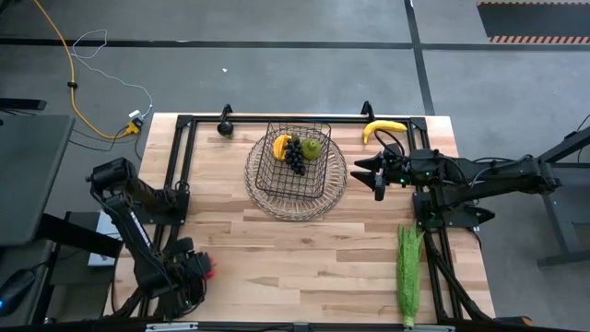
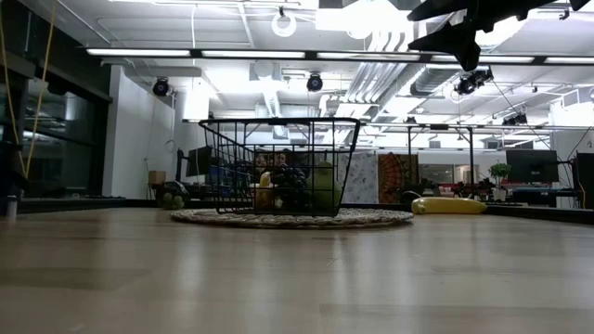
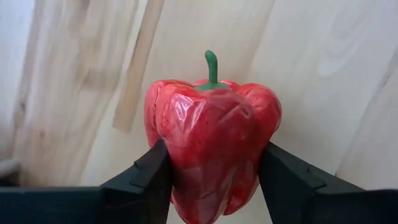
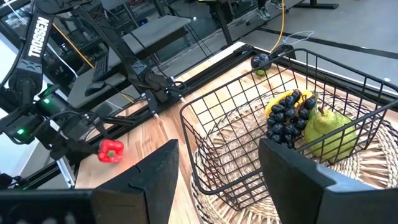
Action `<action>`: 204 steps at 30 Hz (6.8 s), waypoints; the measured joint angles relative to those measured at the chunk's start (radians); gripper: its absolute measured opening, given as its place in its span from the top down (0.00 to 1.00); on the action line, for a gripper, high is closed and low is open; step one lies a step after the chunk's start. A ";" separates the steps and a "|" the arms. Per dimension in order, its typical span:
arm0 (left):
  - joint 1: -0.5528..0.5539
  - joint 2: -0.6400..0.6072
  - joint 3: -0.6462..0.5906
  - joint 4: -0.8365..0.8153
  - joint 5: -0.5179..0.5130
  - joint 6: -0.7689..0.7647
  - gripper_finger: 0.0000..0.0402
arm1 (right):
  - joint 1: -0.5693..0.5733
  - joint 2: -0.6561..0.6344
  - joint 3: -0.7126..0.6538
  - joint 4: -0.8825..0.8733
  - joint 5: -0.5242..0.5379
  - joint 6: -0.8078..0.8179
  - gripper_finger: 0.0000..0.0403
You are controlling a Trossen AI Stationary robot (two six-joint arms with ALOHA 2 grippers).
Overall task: Build produce basket
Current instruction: Put the bell pepper into the wire basket, then put the leaf lettuce into the wire basket
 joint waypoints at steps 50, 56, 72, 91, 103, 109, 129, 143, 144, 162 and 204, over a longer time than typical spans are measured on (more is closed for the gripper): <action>1.230 -0.442 -0.335 1.492 0.322 0.995 0.49 | 0.000 0.000 0.000 0.016 -0.001 -0.102 0.47; 1.237 -0.411 -0.306 1.414 0.173 0.978 0.49 | 0.000 0.000 0.000 0.016 -0.001 -0.102 0.47; 1.400 0.051 0.271 0.360 0.194 1.040 0.49 | 0.000 0.000 0.000 0.016 0.014 -0.102 0.47; 1.408 0.120 0.318 0.284 0.230 1.177 0.20 | 0.000 0.000 0.000 0.008 0.015 -0.101 0.47; 1.446 -0.121 0.317 0.383 0.325 1.159 0.21 | 0.000 0.000 0.000 0.009 0.012 -0.102 0.47; 1.417 -0.342 0.237 0.621 0.321 1.141 0.21 | 0.000 0.000 0.000 0.009 0.012 -0.117 0.47; 1.372 -0.860 -0.368 1.208 0.292 1.057 0.21 | 0.000 0.000 0.000 0.007 0.013 -0.154 0.47; 1.372 -0.866 -0.368 1.206 0.292 1.100 0.21 | 0.000 0.000 0.000 0.008 0.016 -0.162 0.47; 1.372 -0.866 -0.368 1.206 0.292 1.100 0.21 | 0.000 0.000 0.000 0.008 0.016 -0.162 0.47; 1.344 -0.866 -0.368 1.194 0.460 1.134 0.21 | 0.000 0.000 0.000 0.008 0.010 -0.215 0.47; 1.333 -0.865 -0.368 1.178 0.446 1.152 0.21 | 0.462 0.206 0.078 -0.577 -0.568 1.111 0.47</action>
